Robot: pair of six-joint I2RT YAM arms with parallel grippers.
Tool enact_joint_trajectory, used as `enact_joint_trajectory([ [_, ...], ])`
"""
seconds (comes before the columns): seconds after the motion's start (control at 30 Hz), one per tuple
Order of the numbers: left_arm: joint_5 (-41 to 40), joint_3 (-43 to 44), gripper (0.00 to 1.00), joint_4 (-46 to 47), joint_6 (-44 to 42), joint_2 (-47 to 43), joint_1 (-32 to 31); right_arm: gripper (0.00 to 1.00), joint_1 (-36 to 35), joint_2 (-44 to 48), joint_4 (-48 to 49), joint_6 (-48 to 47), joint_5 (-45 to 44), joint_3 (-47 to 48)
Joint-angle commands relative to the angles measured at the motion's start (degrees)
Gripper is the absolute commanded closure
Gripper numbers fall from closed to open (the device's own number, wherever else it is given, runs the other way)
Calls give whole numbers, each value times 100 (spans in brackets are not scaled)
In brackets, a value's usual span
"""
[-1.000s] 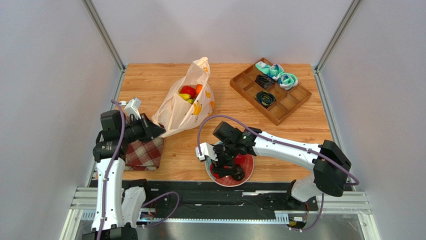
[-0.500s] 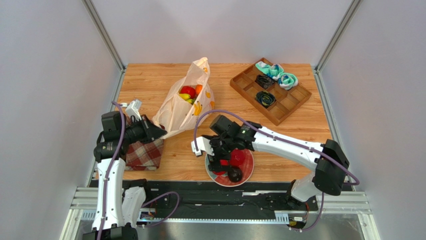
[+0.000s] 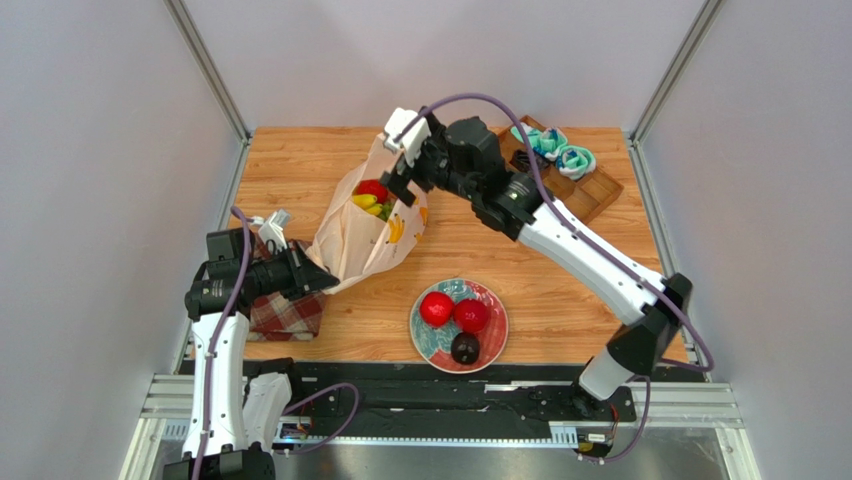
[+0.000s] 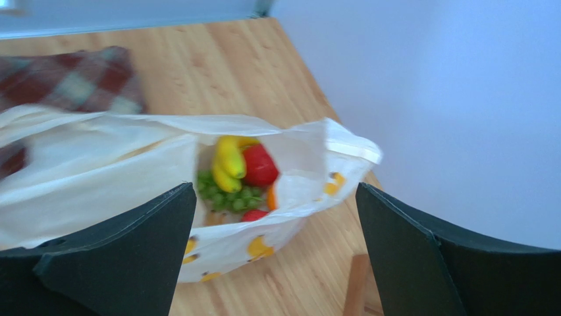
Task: Take the fake fruits out of the plastic bag
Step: Adjust the plastic bag at the center of the board.
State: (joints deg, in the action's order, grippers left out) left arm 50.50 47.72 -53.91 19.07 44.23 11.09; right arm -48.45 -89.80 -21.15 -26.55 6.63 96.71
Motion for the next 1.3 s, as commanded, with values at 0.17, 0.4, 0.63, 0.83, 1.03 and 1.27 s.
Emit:
enact_joint_trajectory([
  [0.17,136,114,100,-208,-272,-107,51,0,845,-2277,823,475,-1630,1877],
  [0.4,48,325,100,-164,-378,15,51,15,1056,-2956,154,906,-751,2494],
  [0.63,162,1527,100,135,-517,1209,-10,99,1337,-3166,137,862,49,3432],
  [0.83,-638,4724,100,-155,-1037,2923,-511,100,1531,-3659,592,616,-179,4937],
  [1.03,-752,7521,100,275,-1159,4049,-512,100,1636,-2913,1613,703,-487,4411],
  [1.27,2,6458,100,-496,-1669,3104,-512,100,1514,-173,1597,1257,136,407],
])
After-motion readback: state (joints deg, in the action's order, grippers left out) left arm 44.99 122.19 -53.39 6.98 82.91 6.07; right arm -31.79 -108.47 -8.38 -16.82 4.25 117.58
